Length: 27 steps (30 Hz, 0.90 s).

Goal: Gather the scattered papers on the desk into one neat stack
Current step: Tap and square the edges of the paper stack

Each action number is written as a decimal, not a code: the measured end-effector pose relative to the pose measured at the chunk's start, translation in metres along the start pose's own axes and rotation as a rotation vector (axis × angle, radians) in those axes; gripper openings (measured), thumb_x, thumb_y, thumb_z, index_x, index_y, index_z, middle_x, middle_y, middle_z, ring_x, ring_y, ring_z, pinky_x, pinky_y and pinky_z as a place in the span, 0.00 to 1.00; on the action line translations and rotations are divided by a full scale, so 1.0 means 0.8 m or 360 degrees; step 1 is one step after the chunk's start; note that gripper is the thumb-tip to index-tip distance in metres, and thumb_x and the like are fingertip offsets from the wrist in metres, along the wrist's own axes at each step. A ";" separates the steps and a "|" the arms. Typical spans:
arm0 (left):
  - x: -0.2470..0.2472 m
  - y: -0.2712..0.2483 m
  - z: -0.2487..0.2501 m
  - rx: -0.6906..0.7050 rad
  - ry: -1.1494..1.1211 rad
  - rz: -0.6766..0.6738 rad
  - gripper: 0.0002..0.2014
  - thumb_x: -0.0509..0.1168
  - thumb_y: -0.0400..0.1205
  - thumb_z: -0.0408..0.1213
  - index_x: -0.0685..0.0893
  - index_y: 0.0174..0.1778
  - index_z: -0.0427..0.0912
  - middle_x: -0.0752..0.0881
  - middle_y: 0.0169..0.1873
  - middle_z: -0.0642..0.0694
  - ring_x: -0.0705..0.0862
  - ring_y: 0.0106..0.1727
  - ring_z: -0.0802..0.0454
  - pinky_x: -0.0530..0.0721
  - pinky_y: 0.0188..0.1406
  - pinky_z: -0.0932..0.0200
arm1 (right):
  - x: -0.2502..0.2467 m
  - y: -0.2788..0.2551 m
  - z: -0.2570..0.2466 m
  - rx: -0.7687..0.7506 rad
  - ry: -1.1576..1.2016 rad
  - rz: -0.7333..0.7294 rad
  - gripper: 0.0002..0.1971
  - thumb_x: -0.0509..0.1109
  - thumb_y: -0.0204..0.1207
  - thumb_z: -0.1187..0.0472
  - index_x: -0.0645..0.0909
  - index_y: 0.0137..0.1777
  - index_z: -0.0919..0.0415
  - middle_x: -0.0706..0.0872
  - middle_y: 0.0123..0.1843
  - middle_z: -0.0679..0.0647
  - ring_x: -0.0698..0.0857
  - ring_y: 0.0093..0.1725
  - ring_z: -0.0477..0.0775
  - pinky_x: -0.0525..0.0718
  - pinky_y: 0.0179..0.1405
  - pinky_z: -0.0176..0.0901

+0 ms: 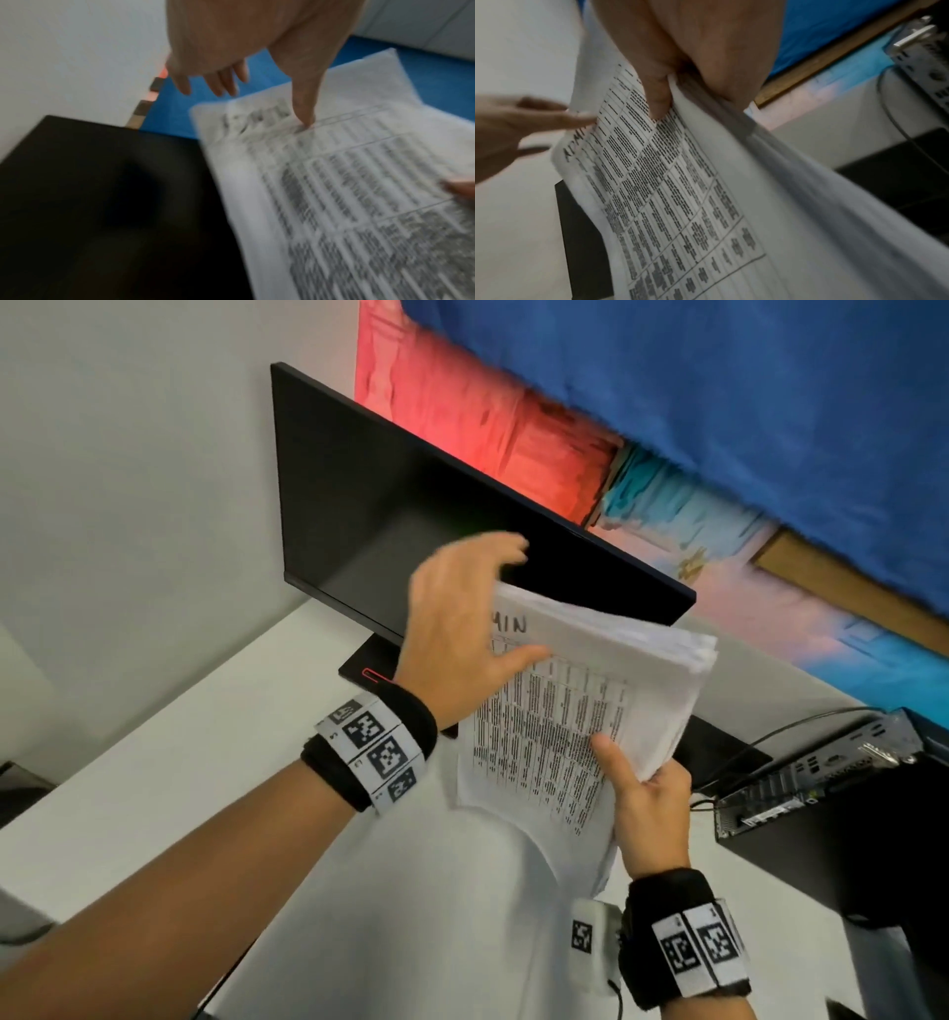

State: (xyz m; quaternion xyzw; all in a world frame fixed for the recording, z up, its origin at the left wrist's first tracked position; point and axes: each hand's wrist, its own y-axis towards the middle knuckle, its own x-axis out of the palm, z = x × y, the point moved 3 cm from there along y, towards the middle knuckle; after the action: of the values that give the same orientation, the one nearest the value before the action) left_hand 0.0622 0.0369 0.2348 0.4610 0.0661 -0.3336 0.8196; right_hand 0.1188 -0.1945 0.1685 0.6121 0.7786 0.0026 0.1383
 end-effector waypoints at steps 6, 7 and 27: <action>0.028 -0.076 -0.084 -0.1164 -0.1029 -0.0586 0.45 0.83 0.66 0.48 0.71 0.77 0.43 0.84 0.69 0.50 0.83 0.71 0.54 0.82 0.72 0.41 | 0.013 -0.029 0.017 0.0095 0.0318 0.0111 0.10 0.72 0.80 0.68 0.89 0.58 0.57 0.96 0.53 0.50 0.94 0.55 0.53 0.91 0.53 0.46; 0.035 -0.090 -0.084 -0.1149 -0.1055 -0.0642 0.35 0.81 0.72 0.45 0.77 0.73 0.42 0.88 0.65 0.52 0.87 0.66 0.57 0.85 0.69 0.45 | 0.019 -0.034 0.018 0.0086 0.0355 0.0117 0.10 0.71 0.80 0.68 0.89 0.57 0.56 0.96 0.52 0.48 0.94 0.54 0.50 0.91 0.52 0.43; 0.033 -0.169 -0.096 -0.1044 -0.0453 -0.0308 0.09 0.53 0.92 0.37 0.70 0.67 0.43 0.88 0.55 0.46 0.89 0.51 0.47 0.89 0.51 0.51 | 0.063 -0.039 0.089 0.0355 0.0071 -0.0354 0.11 0.72 0.80 0.68 0.86 0.54 0.50 0.93 0.47 0.41 0.92 0.47 0.37 0.87 0.40 0.27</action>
State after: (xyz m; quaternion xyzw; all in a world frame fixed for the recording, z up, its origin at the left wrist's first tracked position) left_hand 0.0153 0.0379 0.0845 0.1142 0.0983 -0.4314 0.8895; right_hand 0.0944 -0.1659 0.0837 0.5334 0.8399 -0.0858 0.0517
